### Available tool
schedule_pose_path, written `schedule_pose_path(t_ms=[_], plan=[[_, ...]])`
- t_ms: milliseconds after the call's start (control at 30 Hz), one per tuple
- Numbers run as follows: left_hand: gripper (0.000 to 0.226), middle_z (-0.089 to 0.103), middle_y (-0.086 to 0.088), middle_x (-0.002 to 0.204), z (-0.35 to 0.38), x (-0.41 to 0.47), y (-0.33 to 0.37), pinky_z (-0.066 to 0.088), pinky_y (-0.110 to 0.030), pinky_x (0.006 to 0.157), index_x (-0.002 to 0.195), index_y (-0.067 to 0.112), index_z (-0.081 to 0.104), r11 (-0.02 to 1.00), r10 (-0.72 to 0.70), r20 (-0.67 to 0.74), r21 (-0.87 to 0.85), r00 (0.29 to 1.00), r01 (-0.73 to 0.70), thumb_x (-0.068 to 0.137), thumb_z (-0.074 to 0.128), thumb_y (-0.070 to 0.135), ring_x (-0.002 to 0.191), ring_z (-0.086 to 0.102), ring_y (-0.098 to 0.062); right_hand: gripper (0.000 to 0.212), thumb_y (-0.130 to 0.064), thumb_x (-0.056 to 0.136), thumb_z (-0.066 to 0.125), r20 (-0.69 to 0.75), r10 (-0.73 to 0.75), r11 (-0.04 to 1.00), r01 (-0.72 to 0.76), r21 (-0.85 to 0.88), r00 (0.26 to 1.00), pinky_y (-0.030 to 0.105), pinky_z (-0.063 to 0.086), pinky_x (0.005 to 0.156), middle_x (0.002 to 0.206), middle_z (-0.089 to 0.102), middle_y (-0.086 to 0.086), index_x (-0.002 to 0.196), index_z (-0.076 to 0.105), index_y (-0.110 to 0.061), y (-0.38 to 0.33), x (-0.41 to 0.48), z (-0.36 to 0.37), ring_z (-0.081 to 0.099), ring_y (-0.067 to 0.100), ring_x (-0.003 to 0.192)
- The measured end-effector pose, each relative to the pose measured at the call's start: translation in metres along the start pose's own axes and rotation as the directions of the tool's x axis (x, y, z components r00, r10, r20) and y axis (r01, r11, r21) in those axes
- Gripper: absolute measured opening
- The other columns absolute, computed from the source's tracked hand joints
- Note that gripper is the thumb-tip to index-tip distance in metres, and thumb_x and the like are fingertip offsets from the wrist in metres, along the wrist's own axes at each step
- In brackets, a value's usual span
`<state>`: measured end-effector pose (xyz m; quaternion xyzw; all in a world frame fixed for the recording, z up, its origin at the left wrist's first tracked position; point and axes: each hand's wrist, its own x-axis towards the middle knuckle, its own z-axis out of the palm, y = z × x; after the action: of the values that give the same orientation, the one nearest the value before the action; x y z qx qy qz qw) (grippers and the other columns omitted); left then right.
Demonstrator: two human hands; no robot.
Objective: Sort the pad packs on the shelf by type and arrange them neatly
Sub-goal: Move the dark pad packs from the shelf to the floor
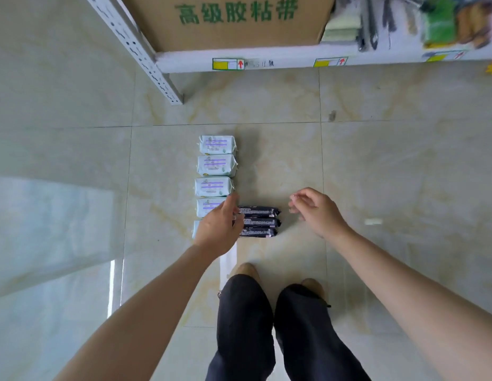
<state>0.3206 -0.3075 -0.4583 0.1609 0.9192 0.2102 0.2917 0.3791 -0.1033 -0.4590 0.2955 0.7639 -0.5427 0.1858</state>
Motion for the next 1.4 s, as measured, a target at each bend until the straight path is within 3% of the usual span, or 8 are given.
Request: schedule_pose_path(t_ms=[133, 333, 400, 500, 733, 1000, 1133, 1400], plan=[[0.037, 0.062, 0.002, 0.112, -0.059, -0.034, 0.046, 0.05, -0.039, 0.079, 0.13, 0.015, 0.037, 0.998, -0.025, -0.035, -0.056, 0.999, 0.023, 0.094, 0.044, 0.023, 0.096, 0.061, -0.028, 0.02, -0.017, 0.093, 0.049, -0.045, 0.05, 0.99, -0.043, 0.135, 0.998, 0.032, 0.046, 0.081, 0.083, 0.064, -0.003, 0.076, 0.053, -0.027, -0.064, -0.052, -0.034, 0.065, 0.021, 0.081], [0.031, 0.061, 0.0, 0.109, -0.157, -0.085, 0.118, 0.05, -0.038, 0.077, 0.124, 0.012, 0.043, 0.986, 0.0, -0.115, -0.164, 0.993, -0.019, 0.093, 0.044, 0.017, 0.091, 0.061, -0.028, 0.019, -0.018, 0.093, 0.048, -0.114, 0.075, 0.975, -0.049, 0.215, 0.991, 0.023, 0.045, 0.064, 0.09, 0.065, 0.004, 0.076, 0.055, -0.023, -0.155, -0.128, -0.08, 0.063, 0.022, 0.08], [0.02, 0.062, -0.002, 0.103, -0.188, -0.101, 0.143, 0.049, -0.037, 0.073, 0.113, 0.013, 0.045, 0.975, 0.001, -0.158, -0.217, 0.987, -0.036, 0.093, 0.045, 0.016, 0.088, 0.06, -0.027, 0.018, -0.018, 0.094, 0.048, -0.142, 0.063, 0.971, -0.028, 0.237, 0.988, 0.019, 0.043, 0.06, 0.091, 0.065, 0.006, 0.077, 0.055, -0.02, -0.183, -0.15, -0.093, 0.063, 0.022, 0.079], [0.007, 0.058, -0.001, 0.09, -0.234, -0.123, 0.18, 0.045, -0.033, 0.067, 0.094, 0.015, 0.041, 0.934, -0.036, -0.232, -0.353, 0.972, -0.049, 0.092, 0.047, 0.013, 0.081, 0.055, -0.021, 0.011, -0.017, 0.094, 0.049, -0.184, 0.027, 0.963, 0.023, 0.267, 0.982, 0.017, 0.043, 0.06, 0.091, 0.065, 0.007, 0.089, 0.057, -0.012, -0.224, -0.18, -0.111, 0.063, 0.02, 0.075], [0.004, 0.052, 0.006, 0.073, -0.306, -0.149, 0.24, 0.046, -0.035, 0.069, 0.091, 0.012, 0.043, 0.879, 0.054, -0.306, -0.438, 0.95, -0.191, 0.093, 0.046, 0.014, 0.08, 0.061, -0.03, 0.01, -0.018, 0.094, 0.049, -0.237, -0.083, 0.96, 0.141, 0.241, 0.968, 0.019, 0.044, 0.065, 0.092, 0.064, 0.005, 0.095, 0.057, -0.012, -0.294, -0.227, -0.142, 0.062, 0.021, 0.079], [0.009, 0.057, 0.005, 0.066, -0.359, -0.145, 0.299, 0.049, -0.029, 0.067, 0.089, 0.011, 0.053, 0.807, 0.135, -0.335, -0.509, 0.933, -0.299, 0.093, 0.045, 0.007, 0.054, 0.058, -0.007, 0.012, -0.021, 0.095, 0.048, -0.303, -0.164, 0.932, 0.248, 0.264, 0.939, 0.023, 0.044, 0.064, 0.092, 0.065, 0.002, 0.095, 0.059, -0.015, -0.337, -0.251, -0.196, 0.061, 0.015, 0.075], [0.012, 0.06, 0.005, 0.068, -0.371, -0.132, 0.331, 0.045, -0.02, 0.057, 0.087, 0.015, 0.054, 0.807, 0.153, -0.318, -0.506, 0.936, -0.304, 0.093, 0.046, 0.009, 0.055, 0.057, -0.006, 0.013, -0.018, 0.095, 0.047, -0.318, -0.182, 0.9, 0.288, 0.328, 0.93, 0.024, 0.042, 0.06, 0.094, 0.064, 0.006, 0.095, 0.059, -0.013, -0.341, -0.245, -0.234, 0.061, 0.013, 0.072], [0.012, 0.063, 0.002, 0.081, -0.366, -0.09, 0.413, 0.048, -0.032, 0.066, 0.099, 0.014, 0.055, 0.801, 0.097, -0.32, -0.537, 0.942, -0.265, 0.094, 0.044, 0.01, 0.066, 0.06, -0.013, 0.013, -0.018, 0.094, 0.048, -0.284, -0.258, 0.881, 0.346, 0.323, 0.923, 0.026, 0.045, 0.064, 0.086, 0.064, 0.004, 0.086, 0.058, -0.018, -0.329, -0.218, -0.344, 0.06, 0.015, 0.073]])
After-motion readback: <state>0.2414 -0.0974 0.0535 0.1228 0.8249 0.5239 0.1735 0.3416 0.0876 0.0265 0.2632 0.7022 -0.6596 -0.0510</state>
